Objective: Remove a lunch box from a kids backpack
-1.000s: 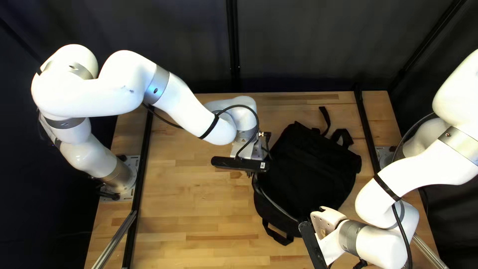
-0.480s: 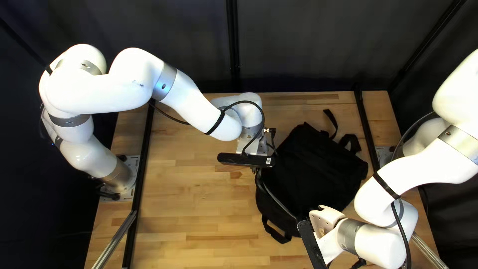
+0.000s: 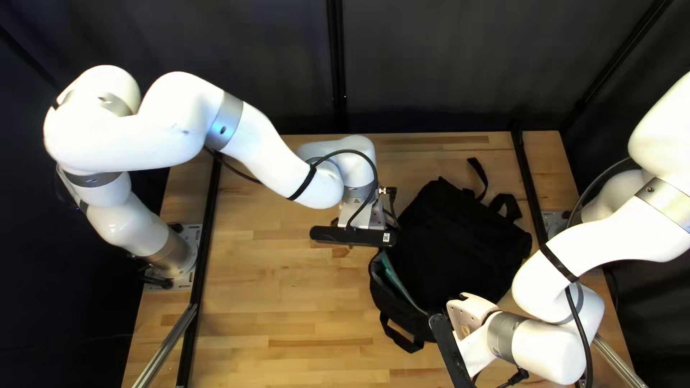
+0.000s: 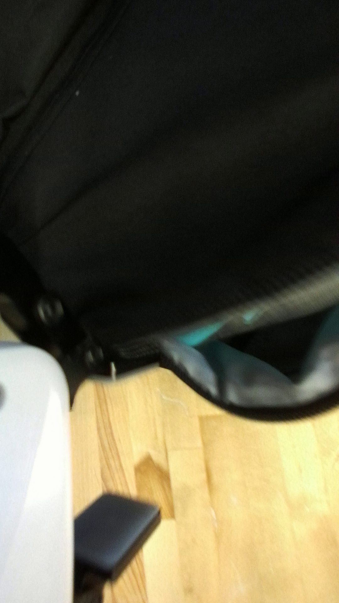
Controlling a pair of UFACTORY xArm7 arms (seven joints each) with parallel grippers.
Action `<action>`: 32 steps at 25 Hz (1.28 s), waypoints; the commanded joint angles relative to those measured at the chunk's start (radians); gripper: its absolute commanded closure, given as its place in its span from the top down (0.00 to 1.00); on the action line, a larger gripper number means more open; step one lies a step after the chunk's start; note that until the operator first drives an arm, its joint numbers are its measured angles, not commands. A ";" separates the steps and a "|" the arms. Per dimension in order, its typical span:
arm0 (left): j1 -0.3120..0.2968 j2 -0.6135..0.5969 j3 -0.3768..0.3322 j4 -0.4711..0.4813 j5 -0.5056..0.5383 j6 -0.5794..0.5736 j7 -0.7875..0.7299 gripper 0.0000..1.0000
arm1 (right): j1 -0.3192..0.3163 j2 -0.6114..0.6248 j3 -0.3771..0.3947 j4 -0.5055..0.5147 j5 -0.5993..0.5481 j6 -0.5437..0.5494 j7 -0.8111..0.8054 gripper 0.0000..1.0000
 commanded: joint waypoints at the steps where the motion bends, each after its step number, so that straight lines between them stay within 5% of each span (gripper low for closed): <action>1: -0.022 -0.079 -0.025 -0.036 -0.011 0.027 -0.064 1.00 | -0.005 -0.011 -0.005 -0.021 0.005 -0.012 -0.001 0.00; 13: -0.109 -0.357 -0.113 -0.210 -0.089 0.021 -0.250 1.00 | -0.030 -0.023 -0.030 -0.050 -0.036 -0.038 -0.044 0.01; 14: -0.111 -0.373 -0.114 -0.212 -0.093 0.030 -0.260 1.00 | -0.031 -0.021 -0.031 -0.049 -0.038 -0.039 -0.045 0.48; 15: -0.110 -0.387 -0.111 -0.210 -0.098 0.046 -0.276 1.00 | -0.031 -0.017 -0.032 -0.049 -0.039 -0.041 -0.044 0.79; 16: -0.109 -0.392 -0.111 -0.208 -0.098 0.053 -0.288 1.00 | -0.032 -0.016 -0.032 -0.049 -0.038 -0.042 -0.043 1.00; 22: -0.093 -0.435 -0.161 -0.145 -0.050 0.126 -0.533 1.00 | -0.029 0.000 -0.029 -0.029 -0.026 -0.037 -0.038 1.00; 32: -0.114 -0.495 -0.202 -0.193 -0.061 0.101 -0.655 1.00 | -0.038 -0.017 -0.038 -0.028 0.007 -0.039 -0.057 1.00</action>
